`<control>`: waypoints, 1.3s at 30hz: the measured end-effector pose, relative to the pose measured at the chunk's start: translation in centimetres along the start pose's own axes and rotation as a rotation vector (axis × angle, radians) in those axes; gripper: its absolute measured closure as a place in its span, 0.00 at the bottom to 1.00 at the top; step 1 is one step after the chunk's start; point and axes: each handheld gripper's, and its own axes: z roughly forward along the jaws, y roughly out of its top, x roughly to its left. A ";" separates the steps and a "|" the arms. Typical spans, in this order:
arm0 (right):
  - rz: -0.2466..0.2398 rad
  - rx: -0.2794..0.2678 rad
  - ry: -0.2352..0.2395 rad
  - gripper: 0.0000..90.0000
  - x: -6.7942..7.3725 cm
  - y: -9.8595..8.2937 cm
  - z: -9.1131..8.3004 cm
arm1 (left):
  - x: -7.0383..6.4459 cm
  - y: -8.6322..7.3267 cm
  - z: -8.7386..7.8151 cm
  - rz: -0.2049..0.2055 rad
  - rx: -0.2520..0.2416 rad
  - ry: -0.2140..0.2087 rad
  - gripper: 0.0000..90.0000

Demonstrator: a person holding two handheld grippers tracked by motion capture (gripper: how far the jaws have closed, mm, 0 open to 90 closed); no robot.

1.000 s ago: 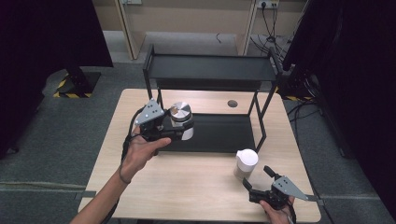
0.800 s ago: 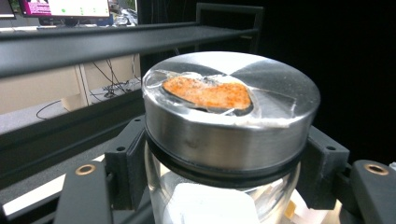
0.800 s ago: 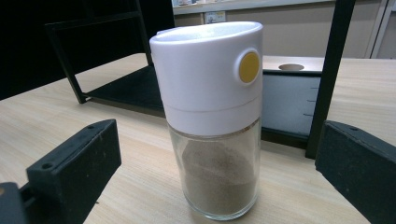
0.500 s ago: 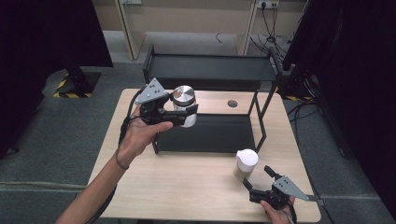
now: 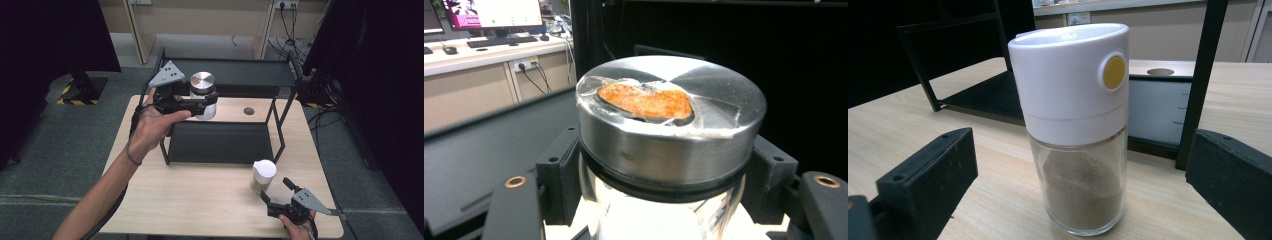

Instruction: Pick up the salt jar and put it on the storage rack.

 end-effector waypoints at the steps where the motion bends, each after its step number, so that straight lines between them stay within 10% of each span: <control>1: 0.001 0.000 -0.001 0.01 0.0 0.0 0.0 | 0.1 0.3 0.1 -0.003 -0.001 -0.001 0.34; 19: -0.001 -0.001 0.000 0.01 -0.1 0.0 0.0 | 0.6 4.6 1.9 -0.031 0.002 0.109 0.34; 39: -0.001 -0.002 0.005 0.01 -0.3 0.0 -0.1 | 1.5 5.1 6.7 -0.077 0.001 0.300 0.34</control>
